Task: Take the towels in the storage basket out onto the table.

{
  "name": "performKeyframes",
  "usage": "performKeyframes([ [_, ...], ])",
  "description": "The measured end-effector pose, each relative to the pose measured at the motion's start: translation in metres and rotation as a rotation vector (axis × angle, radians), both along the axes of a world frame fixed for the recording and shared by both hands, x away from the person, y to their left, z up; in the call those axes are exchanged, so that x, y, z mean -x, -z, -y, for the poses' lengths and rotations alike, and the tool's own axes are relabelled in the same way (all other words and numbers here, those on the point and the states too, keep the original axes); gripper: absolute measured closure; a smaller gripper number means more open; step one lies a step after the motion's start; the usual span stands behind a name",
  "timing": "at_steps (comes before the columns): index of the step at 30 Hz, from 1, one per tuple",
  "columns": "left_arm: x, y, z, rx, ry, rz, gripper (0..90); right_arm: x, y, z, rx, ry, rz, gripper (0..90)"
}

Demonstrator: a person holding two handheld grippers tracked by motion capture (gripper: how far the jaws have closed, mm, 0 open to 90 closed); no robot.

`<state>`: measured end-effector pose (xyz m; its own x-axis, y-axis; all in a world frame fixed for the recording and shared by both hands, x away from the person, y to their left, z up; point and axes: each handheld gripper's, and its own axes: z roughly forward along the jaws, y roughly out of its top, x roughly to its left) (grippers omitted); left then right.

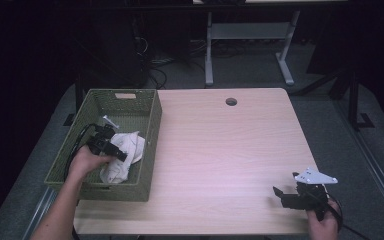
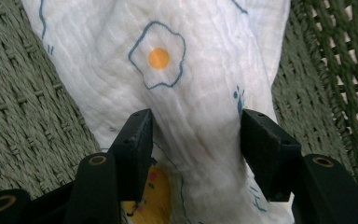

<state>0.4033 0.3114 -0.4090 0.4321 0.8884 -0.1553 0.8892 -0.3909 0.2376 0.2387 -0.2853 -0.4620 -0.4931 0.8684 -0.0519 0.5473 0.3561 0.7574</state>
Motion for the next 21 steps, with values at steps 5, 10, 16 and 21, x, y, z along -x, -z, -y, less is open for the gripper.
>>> performKeyframes([
  [5, -0.0003, 0.0050, 0.0031, -0.023, 0.023, -0.020, 45.4, -0.0003, -0.0001, -0.0006, 0.004, -0.005, 0.004, 14.0],
  [10, -0.0007, 0.0069, 0.0048, -0.025, 0.020, -0.029, 47.4, -0.0005, 0.0000, -0.0005, -0.001, 0.000, -0.001, 14.0],
  [16, 0.0009, 0.0100, 0.0040, -0.031, 0.009, -0.044, 56.3, -0.0002, -0.0002, -0.0013, 0.000, -0.002, 0.003, 14.0],
  [21, 0.0017, 0.0099, 0.0005, -0.016, -0.003, -0.046, 64.3, 0.0000, 0.0003, -0.0023, 0.000, -0.007, 0.002, 14.0],
])
